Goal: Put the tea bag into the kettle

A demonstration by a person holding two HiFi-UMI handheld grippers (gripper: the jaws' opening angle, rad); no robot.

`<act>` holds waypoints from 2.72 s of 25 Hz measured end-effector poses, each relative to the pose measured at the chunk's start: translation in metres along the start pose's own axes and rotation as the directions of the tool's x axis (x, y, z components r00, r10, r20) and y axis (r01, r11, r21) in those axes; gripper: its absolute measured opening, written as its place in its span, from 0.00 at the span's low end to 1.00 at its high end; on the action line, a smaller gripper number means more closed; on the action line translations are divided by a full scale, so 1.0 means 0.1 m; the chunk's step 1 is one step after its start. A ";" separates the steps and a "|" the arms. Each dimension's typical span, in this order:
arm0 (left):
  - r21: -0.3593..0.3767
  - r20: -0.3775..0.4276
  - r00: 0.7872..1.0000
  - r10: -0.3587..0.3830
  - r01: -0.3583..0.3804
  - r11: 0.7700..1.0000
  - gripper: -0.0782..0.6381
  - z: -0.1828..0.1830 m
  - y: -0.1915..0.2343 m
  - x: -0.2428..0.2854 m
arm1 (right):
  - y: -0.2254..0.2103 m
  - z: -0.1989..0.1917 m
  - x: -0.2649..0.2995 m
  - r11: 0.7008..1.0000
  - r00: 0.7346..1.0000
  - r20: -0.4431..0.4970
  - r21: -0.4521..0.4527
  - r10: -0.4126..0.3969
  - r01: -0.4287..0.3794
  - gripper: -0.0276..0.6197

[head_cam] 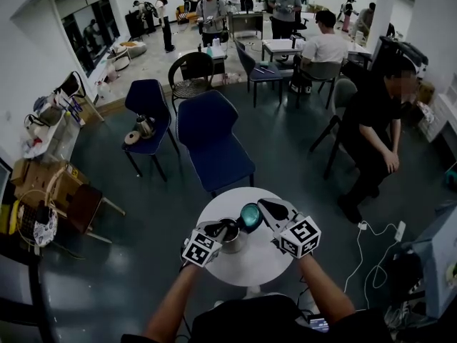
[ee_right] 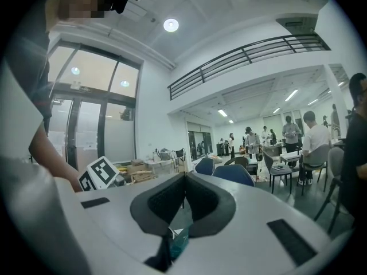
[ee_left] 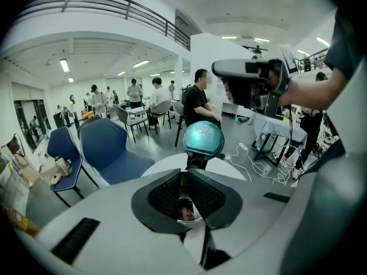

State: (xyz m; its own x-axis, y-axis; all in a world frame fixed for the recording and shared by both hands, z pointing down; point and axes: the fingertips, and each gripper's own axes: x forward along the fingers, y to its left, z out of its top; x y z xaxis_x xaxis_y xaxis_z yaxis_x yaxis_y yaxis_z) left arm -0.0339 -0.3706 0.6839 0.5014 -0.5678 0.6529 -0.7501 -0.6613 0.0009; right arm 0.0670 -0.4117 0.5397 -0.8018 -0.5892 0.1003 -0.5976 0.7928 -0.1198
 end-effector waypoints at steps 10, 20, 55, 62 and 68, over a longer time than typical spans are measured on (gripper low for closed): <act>-0.066 0.176 0.984 0.005 0.007 0.998 0.14 0.39 0.00 -0.64 | 0.31 0.08 0.07 1.000 1.000 0.003 0.003 0.002 -0.002 0.07; -0.072 0.334 0.943 0.008 0.017 0.997 0.13 0.60 -0.03 -1.24 | 0.68 0.16 0.13 1.000 1.000 0.008 -0.011 -0.002 0.002 0.07; -0.101 0.600 0.799 -0.051 0.139 0.985 0.13 0.05 -0.29 -2.98 | 2.48 0.48 -0.09 0.994 0.993 0.086 -0.077 -0.076 0.082 0.07; -0.110 0.595 0.802 -0.053 0.147 0.983 0.13 -0.12 -0.28 -3.16 | 2.69 0.46 -0.12 0.992 0.990 0.104 -0.072 -0.096 0.104 0.07; -0.090 0.596 0.800 -0.066 0.148 0.985 0.13 -0.15 -0.28 -3.28 | 2.81 0.45 -0.14 0.990 0.986 0.117 -0.061 -0.116 0.123 0.07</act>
State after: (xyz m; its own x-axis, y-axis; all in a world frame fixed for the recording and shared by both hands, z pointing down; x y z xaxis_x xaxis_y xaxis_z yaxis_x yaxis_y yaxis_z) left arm -0.1838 -0.1586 0.4811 0.7075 -0.7031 0.0712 -0.7035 -0.6912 0.1653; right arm -0.0900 -0.1872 0.4600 -0.7227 -0.6911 -0.0033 -0.6903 0.7221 -0.0460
